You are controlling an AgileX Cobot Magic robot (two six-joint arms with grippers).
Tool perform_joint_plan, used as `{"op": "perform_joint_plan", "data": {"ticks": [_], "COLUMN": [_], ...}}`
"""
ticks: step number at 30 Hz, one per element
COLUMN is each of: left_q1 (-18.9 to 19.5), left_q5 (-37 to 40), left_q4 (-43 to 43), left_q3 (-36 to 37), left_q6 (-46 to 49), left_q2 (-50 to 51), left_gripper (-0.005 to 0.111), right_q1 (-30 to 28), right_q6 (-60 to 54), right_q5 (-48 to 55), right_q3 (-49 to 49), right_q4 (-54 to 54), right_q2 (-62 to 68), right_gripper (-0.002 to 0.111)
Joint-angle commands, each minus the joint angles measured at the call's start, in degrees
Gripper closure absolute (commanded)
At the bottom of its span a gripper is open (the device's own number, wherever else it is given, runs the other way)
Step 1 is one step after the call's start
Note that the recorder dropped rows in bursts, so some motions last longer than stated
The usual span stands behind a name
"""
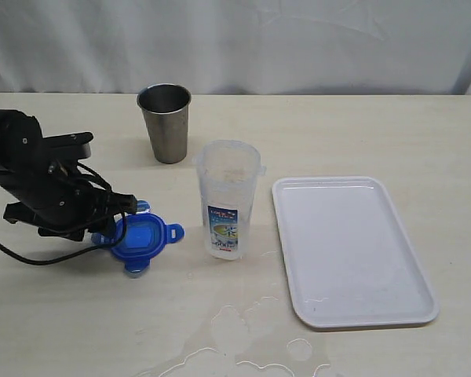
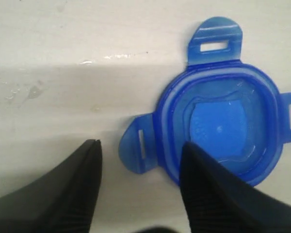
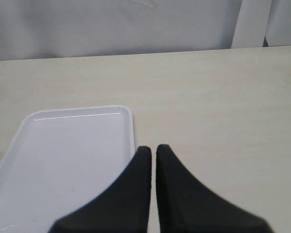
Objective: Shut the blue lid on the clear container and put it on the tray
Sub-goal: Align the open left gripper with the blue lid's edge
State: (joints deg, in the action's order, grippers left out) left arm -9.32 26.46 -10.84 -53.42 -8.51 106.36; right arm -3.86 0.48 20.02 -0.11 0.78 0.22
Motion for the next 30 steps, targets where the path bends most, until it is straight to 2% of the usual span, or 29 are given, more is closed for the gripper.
{"op": "perform_joint_plan", "data": {"ticks": [1, 6, 12, 30], "left_q1": [1.7, 3.4, 3.4, 3.4], "left_q5": [0.2, 0.1, -1.1, -1.7], "left_q4": [-0.6, -1.1, -12.5, -14.3], "left_q3": [0.0, 0.0, 0.0, 0.0], "left_q6": [0.1, 2.5, 11.9, 11.7], "left_q2": [0.0, 0.0, 0.0, 4.6], "left_gripper": [0.06, 0.06, 0.06, 0.06], "right_q1": [0.0, 0.0, 0.0, 0.0], "right_q6": [-0.5, -0.5, -0.5, -0.5], "right_q5": [-0.2, -0.2, -0.2, -0.2], "right_q3": [0.1, 0.1, 0.1, 0.1], "right_q4": [0.1, 0.1, 0.1, 0.1], "right_q2": [-0.2, -0.2, -0.2, -0.2], "right_gripper": [0.104, 0.104, 0.104, 0.104]}}
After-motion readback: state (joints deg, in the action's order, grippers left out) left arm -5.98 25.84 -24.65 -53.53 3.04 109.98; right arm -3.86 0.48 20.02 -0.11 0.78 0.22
